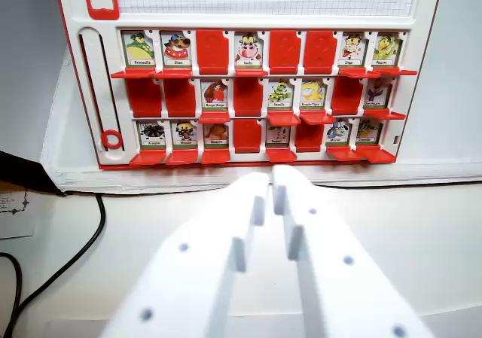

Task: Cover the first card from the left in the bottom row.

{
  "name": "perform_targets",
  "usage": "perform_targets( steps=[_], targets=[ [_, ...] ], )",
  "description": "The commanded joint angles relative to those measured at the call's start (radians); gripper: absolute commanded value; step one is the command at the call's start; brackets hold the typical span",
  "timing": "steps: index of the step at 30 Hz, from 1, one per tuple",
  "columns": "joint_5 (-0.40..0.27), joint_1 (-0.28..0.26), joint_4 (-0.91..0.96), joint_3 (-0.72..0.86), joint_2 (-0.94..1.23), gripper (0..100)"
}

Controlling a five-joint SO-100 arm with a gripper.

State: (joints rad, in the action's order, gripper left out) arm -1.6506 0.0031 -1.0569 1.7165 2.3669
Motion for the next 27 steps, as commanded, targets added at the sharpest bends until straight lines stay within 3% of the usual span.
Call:
perform_targets(
  steps=[1,9,14,27],
  targets=[
    [0.011,-0.181,-0.112,-0.048,0.150,0],
    [0.074,-0.163,-0.123,0.061,0.293,0],
    [0.063,-0.127,-0.141,0.074,0.339,0],
    [0.040,-0.147,-0.129,0.178,0.399,0]
  ],
)
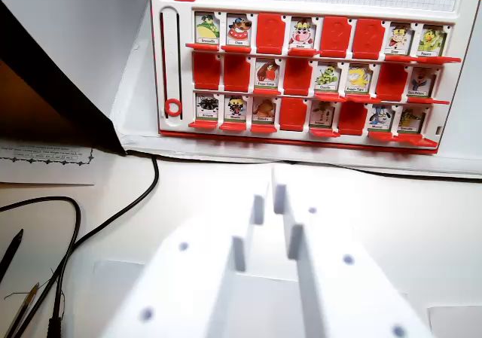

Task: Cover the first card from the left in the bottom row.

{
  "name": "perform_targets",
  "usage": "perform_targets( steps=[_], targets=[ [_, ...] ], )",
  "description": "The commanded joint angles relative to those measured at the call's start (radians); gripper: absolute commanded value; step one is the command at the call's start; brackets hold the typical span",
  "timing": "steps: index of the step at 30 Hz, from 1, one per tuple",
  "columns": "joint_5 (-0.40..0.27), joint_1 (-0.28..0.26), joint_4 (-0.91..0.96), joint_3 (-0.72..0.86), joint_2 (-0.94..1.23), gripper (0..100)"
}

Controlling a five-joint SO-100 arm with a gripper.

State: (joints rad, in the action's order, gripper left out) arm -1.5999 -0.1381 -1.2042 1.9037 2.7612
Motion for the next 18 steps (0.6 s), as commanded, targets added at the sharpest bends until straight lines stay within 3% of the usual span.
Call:
perform_targets(
  steps=[1,10,18],
  targets=[
    [-0.014,-0.006,0.021,-0.008,0.002,0],
    [-0.012,0.044,0.029,0.012,-0.011,0],
    [0.005,0.040,0.152,0.163,-0.043,0]
  ],
)
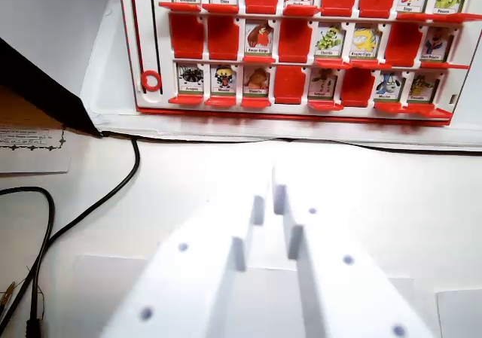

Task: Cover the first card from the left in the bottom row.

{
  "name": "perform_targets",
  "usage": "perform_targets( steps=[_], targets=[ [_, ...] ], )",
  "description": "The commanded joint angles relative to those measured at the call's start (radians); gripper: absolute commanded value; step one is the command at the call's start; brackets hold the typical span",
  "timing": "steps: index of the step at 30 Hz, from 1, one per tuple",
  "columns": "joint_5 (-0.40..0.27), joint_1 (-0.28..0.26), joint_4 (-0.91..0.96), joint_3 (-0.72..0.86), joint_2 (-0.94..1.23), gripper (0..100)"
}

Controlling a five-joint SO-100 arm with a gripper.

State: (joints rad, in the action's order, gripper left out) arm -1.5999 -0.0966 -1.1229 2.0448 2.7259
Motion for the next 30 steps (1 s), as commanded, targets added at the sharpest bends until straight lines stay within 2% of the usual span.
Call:
perform_targets(
  steps=[1,6,13,16,22,30],
  targets=[
    [0.005,-0.006,0.095,0.048,-0.012,0],
    [0.006,-0.040,0.219,0.189,-0.041,0],
    [0.020,-0.124,0.420,0.364,-0.097,0],
    [0.020,-0.143,0.528,0.422,-0.158,0],
    [0.032,-0.141,0.776,0.431,-0.413,0],
    [0.058,-0.140,0.976,0.316,-0.756,0]
  ],
)
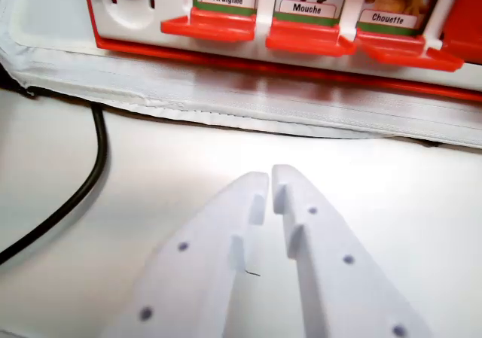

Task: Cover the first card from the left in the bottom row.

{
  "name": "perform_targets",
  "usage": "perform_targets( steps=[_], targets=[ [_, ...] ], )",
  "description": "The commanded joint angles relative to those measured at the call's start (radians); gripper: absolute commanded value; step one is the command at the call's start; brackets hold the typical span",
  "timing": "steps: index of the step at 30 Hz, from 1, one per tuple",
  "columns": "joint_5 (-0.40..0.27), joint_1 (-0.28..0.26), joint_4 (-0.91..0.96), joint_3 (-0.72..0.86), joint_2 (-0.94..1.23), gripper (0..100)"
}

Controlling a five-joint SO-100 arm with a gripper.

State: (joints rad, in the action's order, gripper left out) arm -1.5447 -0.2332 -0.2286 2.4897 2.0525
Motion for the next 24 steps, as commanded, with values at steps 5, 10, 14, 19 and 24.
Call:
perform_targets(
  steps=[5,10,14,19,24],
  targets=[
    [0.031,-0.005,0.107,-0.227,-0.207,0],
    [0.044,-0.032,0.115,-0.305,-0.287,0],
    [0.049,-0.048,0.133,-0.341,-0.334,0],
    [0.051,-0.055,0.147,-0.371,-0.373,0],
    [0.052,-0.055,0.152,-0.411,-0.410,0]
  ],
)
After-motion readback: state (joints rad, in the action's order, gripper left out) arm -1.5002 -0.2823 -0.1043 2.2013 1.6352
